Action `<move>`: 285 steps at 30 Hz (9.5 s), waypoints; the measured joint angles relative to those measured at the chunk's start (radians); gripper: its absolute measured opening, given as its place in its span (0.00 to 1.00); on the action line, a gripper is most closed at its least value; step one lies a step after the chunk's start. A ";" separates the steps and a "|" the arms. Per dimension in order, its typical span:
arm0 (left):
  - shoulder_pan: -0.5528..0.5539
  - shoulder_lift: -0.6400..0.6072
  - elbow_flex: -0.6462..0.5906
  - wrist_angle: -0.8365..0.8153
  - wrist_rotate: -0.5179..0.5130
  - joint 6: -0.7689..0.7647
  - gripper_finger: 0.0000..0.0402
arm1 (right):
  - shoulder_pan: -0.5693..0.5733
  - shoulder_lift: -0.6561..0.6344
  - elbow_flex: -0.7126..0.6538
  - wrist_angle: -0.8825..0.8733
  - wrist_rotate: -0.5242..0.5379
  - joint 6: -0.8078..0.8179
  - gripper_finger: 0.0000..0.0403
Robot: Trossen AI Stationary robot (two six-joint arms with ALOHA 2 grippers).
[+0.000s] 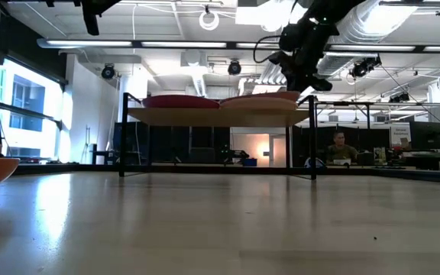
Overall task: Place and stack plates onto a shelf
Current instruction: Stack the light pink on the white plate on the shelf, then stack the orange plate on the blue plate on the shelf, then stack the black plate on the light pink plate on the shelf
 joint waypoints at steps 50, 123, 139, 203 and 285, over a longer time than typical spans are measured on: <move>0.000 0.000 0.000 0.001 -0.062 -0.045 0.30 | 0.551 -0.678 -0.811 0.719 0.636 0.396 0.02; -0.237 0.244 0.143 -0.385 0.128 -0.109 0.30 | 1.076 -0.645 -0.746 0.972 0.510 0.137 0.00; -0.599 0.818 0.443 -1.155 0.267 0.276 0.30 | 1.076 -0.645 -0.746 0.814 0.513 0.104 0.00; 0.062 0.618 0.937 -1.493 0.443 -0.442 0.00 | 1.030 -0.644 -0.747 0.754 0.540 0.042 0.00; 0.052 0.250 0.266 -0.171 0.139 -0.087 0.38 | 0.864 -0.643 -0.747 1.075 0.449 0.036 0.10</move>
